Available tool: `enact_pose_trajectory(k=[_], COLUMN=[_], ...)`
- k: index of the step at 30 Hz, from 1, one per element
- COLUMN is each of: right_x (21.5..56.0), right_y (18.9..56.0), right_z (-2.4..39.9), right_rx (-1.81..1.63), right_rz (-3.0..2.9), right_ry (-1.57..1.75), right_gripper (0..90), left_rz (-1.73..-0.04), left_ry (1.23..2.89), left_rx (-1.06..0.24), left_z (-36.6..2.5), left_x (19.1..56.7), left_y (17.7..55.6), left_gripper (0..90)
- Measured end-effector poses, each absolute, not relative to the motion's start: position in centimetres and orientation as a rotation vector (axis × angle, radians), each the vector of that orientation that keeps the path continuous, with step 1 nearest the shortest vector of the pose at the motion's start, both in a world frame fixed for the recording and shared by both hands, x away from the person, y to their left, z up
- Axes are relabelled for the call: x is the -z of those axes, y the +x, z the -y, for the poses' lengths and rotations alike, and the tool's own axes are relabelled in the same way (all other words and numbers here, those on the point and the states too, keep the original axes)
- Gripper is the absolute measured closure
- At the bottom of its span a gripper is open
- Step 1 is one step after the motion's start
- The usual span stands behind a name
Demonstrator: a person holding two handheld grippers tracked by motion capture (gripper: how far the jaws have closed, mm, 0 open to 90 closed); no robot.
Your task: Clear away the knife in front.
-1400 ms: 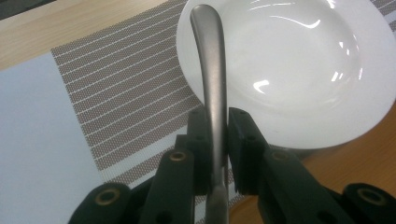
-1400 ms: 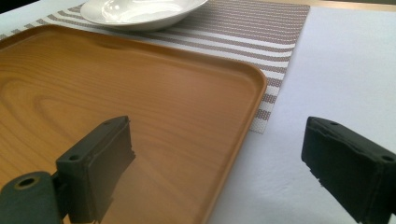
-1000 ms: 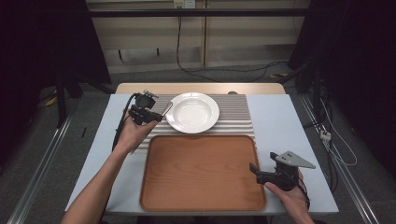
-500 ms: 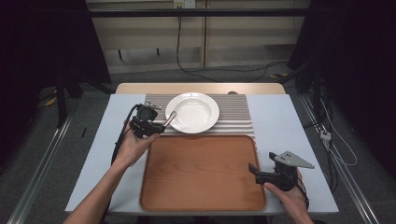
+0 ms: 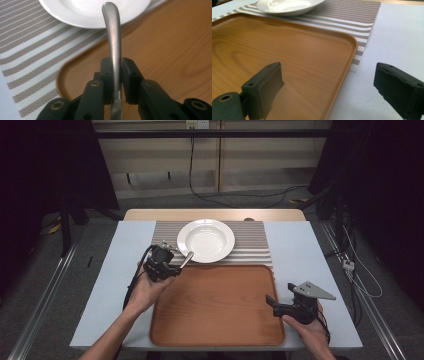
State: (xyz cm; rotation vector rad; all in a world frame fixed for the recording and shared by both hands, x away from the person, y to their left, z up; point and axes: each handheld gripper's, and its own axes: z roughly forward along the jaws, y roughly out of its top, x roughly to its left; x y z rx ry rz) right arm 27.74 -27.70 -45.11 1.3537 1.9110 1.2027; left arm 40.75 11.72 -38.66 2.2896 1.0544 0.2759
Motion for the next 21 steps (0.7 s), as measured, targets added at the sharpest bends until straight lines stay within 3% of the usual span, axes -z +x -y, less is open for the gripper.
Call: enact_pose_trajectory(k=[21], right_x=[45.1], right_y=[27.6], right_z=[27.7], right_rx=[-1.199], right_rz=[-1.908], right_ry=[1.351], right_gripper=[8.2], left_rz=[-1.032], left_ry=[2.36], left_rx=[-0.202], left_z=[-9.0], left_x=[42.1], left_y=[38.5], left_gripper=[79.8])
